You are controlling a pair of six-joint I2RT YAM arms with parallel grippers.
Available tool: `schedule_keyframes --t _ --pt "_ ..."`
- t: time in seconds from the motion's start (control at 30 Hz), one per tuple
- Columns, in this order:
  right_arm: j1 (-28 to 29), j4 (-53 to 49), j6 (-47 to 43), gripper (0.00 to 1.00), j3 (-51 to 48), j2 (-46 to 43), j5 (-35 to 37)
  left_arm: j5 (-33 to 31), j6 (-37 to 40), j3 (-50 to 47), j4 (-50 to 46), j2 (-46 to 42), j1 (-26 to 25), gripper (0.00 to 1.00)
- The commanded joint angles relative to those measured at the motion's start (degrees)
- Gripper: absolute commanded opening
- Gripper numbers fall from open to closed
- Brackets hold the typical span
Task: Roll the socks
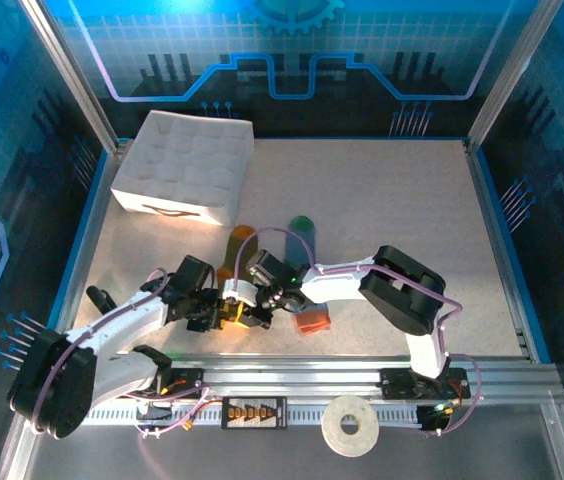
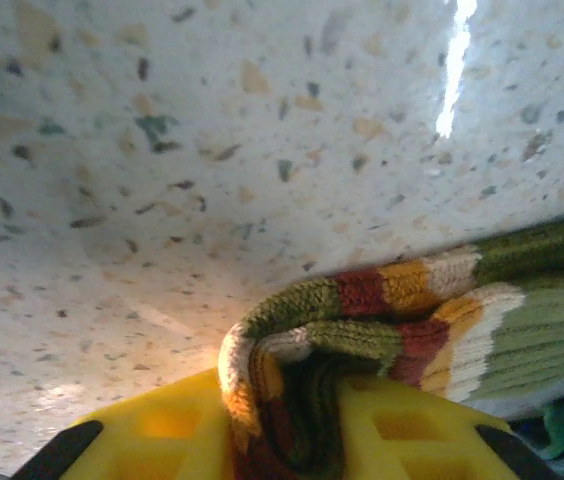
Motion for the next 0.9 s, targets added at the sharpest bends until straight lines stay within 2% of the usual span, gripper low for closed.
schedule_keyframes --t 0.0,0.1,0.23,0.33,0.47,0.63,0.8,0.87 --pt "-0.7 -5.0 4.1 0.00 -0.4 2.3 -7.7 -2.5 -2.0 -0.5 -3.6 2.0 -0.4 0.17" --pt "-0.8 -5.9 4.2 0.00 0.3 2.5 -9.0 -3.1 -2.5 1.1 -6.8 3.4 -0.4 0.00" --pt "-1.1 -3.2 4.6 0.18 -1.4 -0.2 -5.7 -1.2 -2.8 4.1 -12.3 8.2 -0.3 0.00" --pt "-1.0 3.7 3.2 0.33 -6.4 -6.2 -1.0 -0.2 -3.5 5.0 -14.0 10.8 -0.2 0.00" --pt "1.3 11.6 -2.7 0.48 -13.5 -14.1 9.2 -0.4 -3.5 6.5 -15.5 12.4 0.4 0.00" --pt "4.2 11.6 -6.2 0.49 -14.1 -14.7 13.8 -0.8 -3.5 7.6 -16.7 13.9 1.3 0.00" --pt "4.2 11.0 -4.2 0.48 -11.7 -10.4 14.4 -0.2 -3.2 7.4 -15.6 15.0 1.9 0.00" --pt "4.1 10.0 -3.3 0.44 -9.0 -8.7 14.3 -0.1 -3.0 7.4 -15.4 15.3 2.0 0.00"
